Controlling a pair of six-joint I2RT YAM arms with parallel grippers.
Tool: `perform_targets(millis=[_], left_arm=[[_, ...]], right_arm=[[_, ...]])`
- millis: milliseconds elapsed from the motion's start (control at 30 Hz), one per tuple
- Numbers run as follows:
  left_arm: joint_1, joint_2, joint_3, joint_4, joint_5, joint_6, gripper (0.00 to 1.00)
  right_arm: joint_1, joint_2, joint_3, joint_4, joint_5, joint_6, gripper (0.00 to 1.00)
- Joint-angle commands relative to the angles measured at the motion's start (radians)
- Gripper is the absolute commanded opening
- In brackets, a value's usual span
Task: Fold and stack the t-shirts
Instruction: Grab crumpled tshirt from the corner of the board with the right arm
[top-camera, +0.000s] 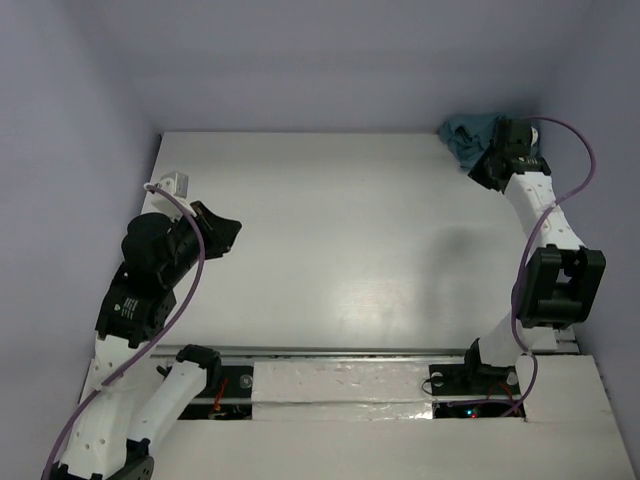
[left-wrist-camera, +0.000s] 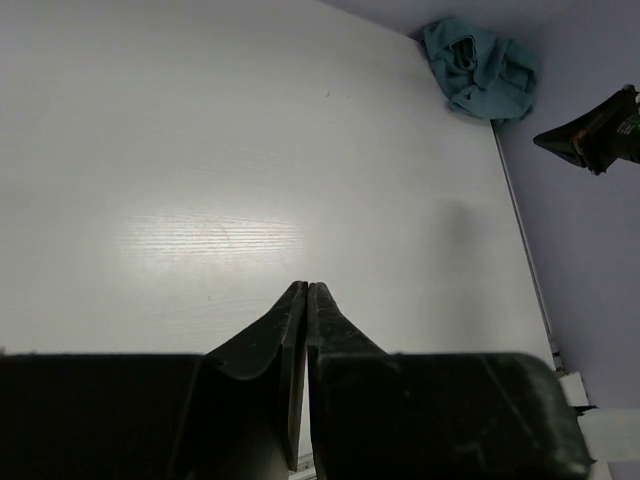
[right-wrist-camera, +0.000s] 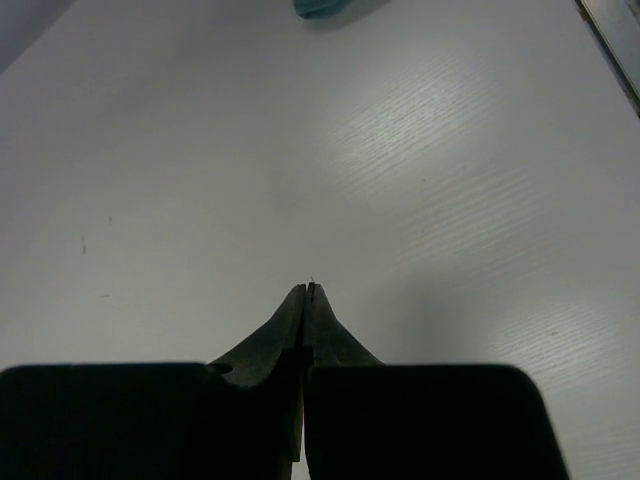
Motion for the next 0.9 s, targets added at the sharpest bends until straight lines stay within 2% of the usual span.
perform_targets(millis=[0, 67, 100, 133, 167, 200, 233, 300, 500, 733, 867], left_arm=[[-0.003, 0.018, 0.019, 0.041, -0.020, 0.028, 0.02], [-0.003, 0.039, 0.038, 0.062, -0.014, 0.021, 0.22], [-0.003, 0.042, 0.042, 0.073, -0.005, 0.021, 0.32], [-0.003, 0.051, 0.047, 0.081, 0.001, 0.021, 0.50], [-0.003, 0.054, 0.048, 0.088, 0.004, 0.021, 0.58], [-0.003, 0.058, 0.050, 0.085, 0.006, 0.020, 0.62], [-0.003, 0.059, 0.050, 0.072, 0.007, 0.017, 0.66], [-0.003, 0.045, 0.035, 0.064, 0.006, 0.009, 0.67], [-0.003, -0.002, -0.018, -0.020, -0.028, -0.008, 0.66], [-0.003, 0.031, -0.016, -0.059, -0.068, 0.023, 0.66], [-0.003, 0.059, -0.034, -0.034, -0.071, 0.029, 0.65]], right_arm=[[-0.010, -0.067, 0.056, 0.108, -0.017, -0.003, 0.00], [-0.010, -0.085, 0.053, 0.090, -0.033, -0.009, 0.00], [-0.010, -0.125, 0.053, 0.140, -0.037, -0.010, 0.00], [-0.010, -0.134, 0.003, 0.164, -0.036, -0.035, 0.07], [-0.019, -0.128, -0.002, 0.175, -0.036, -0.057, 0.19], [-0.028, -0.104, 0.019, 0.157, -0.054, -0.062, 0.36], [-0.046, -0.024, 0.045, 0.143, -0.078, -0.066, 0.42], [-0.047, 0.065, 0.111, 0.143, -0.076, -0.068, 0.53], [-0.059, 0.404, 0.333, 0.226, -0.105, -0.046, 0.63], [-0.109, 0.702, 0.648, 0.180, -0.106, 0.000, 0.65], [-0.110, 0.801, 0.720, 0.158, -0.082, 0.010, 0.65]])
